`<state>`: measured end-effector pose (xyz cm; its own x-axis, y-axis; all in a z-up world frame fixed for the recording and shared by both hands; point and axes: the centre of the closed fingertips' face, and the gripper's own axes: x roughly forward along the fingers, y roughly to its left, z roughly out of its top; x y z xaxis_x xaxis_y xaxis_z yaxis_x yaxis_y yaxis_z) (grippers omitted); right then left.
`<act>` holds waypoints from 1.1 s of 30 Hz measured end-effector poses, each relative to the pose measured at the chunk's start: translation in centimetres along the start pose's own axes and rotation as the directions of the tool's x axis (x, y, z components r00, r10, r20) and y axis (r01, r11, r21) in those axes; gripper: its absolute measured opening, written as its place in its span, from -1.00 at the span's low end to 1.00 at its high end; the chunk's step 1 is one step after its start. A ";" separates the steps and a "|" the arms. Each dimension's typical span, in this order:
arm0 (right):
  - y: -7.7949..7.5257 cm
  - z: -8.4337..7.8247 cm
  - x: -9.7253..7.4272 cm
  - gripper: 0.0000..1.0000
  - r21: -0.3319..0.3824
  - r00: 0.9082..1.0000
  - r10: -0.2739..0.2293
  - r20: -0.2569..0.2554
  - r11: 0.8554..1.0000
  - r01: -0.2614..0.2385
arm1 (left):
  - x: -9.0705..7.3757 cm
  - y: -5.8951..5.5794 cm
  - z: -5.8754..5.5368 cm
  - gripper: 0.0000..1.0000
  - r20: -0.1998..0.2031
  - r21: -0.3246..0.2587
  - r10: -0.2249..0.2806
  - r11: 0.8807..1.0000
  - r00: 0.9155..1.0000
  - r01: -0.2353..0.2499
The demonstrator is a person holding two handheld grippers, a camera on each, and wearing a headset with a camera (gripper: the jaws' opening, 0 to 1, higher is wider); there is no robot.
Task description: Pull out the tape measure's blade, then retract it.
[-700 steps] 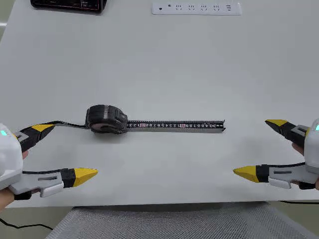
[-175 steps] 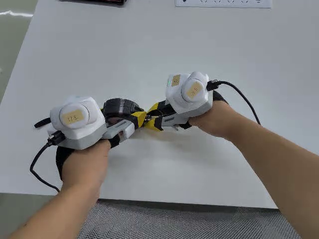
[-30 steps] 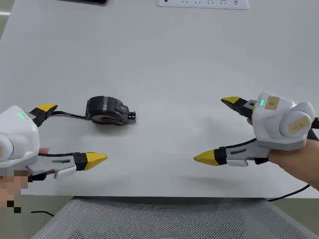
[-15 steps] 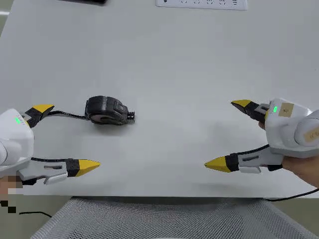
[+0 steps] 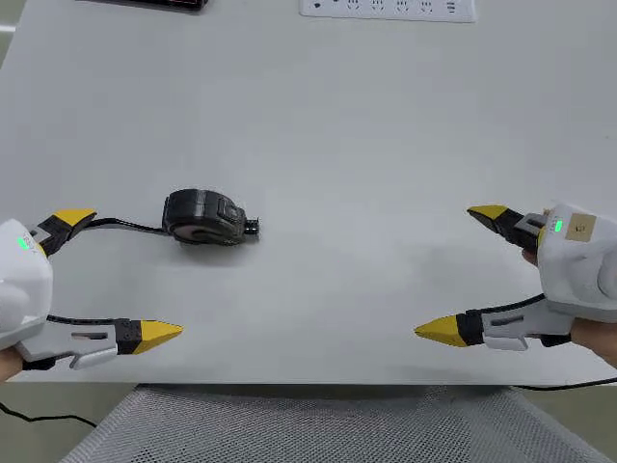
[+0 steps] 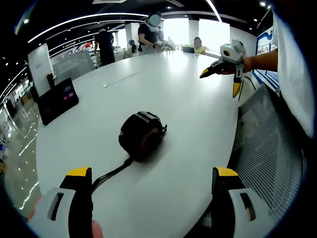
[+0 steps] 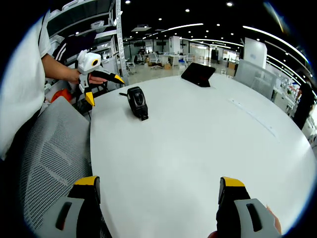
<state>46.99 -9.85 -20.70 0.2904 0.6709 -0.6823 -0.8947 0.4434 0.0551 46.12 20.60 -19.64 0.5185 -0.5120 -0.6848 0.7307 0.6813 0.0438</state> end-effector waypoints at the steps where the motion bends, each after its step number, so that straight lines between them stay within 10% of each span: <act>1: 0.0 -0.1 -0.1 0.98 0.002 1.000 0.001 -0.002 1.000 -0.001 | 0.0 0.0 -0.1 0.98 -0.003 -0.002 -0.001 1.000 1.000 0.001; 33: -0.3 -1.0 -0.8 0.97 0.018 1.000 -0.002 -0.023 1.000 0.002 | -0.2 0.0 -0.8 0.98 -0.030 -0.001 -0.024 1.000 0.999 0.024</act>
<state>46.66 -11.12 -20.94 0.2844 0.6564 -0.6988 -0.8878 0.4554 0.0663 45.69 21.16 -20.10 0.4870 -0.5127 -0.7071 0.7426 0.6692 0.0263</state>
